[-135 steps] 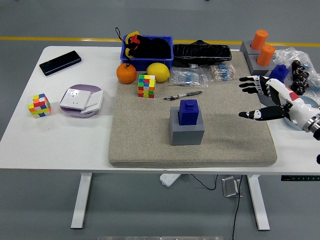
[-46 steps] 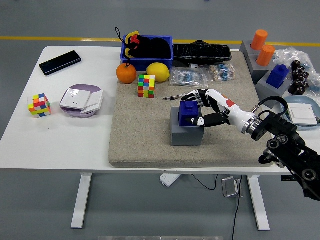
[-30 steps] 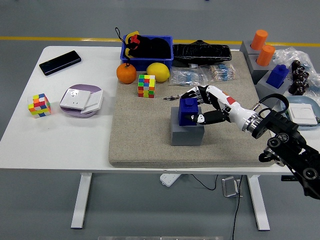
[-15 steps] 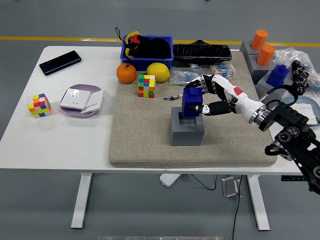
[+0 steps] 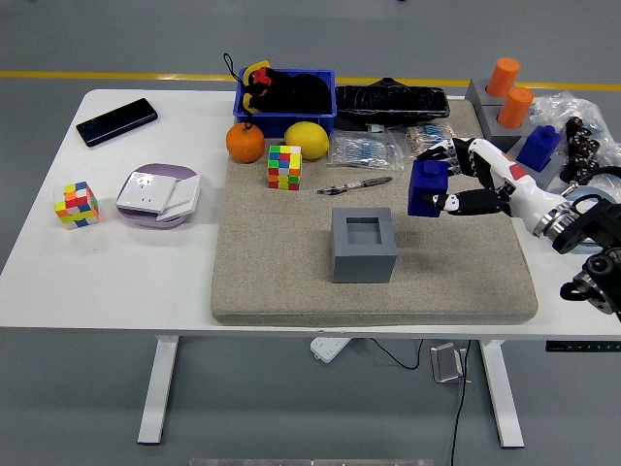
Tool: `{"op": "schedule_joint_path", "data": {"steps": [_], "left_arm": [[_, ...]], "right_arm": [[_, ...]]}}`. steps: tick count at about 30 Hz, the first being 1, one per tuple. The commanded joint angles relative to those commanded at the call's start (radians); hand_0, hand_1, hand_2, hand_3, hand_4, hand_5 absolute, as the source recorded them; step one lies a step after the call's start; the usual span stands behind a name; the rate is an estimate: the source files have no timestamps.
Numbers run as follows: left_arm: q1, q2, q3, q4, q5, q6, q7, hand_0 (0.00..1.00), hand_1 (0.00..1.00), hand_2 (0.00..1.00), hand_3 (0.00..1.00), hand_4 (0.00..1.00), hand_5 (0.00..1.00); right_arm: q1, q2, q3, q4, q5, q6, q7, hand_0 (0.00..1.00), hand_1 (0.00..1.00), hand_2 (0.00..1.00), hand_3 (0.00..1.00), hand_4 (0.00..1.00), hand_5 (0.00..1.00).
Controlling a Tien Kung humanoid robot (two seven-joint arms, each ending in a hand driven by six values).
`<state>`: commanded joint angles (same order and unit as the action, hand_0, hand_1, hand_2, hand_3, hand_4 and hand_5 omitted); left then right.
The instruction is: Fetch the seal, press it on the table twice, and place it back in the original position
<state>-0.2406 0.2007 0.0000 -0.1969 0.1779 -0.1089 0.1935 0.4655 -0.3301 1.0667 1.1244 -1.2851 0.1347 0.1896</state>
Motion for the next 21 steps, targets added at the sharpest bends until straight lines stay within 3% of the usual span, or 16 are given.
{"op": "schedule_joint_path", "data": {"steps": [15,21], "left_arm": [[0.000,0.000,0.000,-0.001,0.006,0.000,-0.001,0.724,0.694,0.682,0.750,0.693,0.247],[0.003,-0.003,0.000,0.000,0.006,-0.001,0.000,0.724,0.694,0.682,0.750,0.693,0.247]], "right_arm": [[-0.045,0.014,-0.068,-0.145,0.014,-0.038,0.038,0.592,0.457,0.460,0.500,0.732,0.002],[-0.051,0.024,-0.085,-0.172,0.025,-0.043,0.048,0.591,0.456,0.459,0.498,0.730,0.002]]}}
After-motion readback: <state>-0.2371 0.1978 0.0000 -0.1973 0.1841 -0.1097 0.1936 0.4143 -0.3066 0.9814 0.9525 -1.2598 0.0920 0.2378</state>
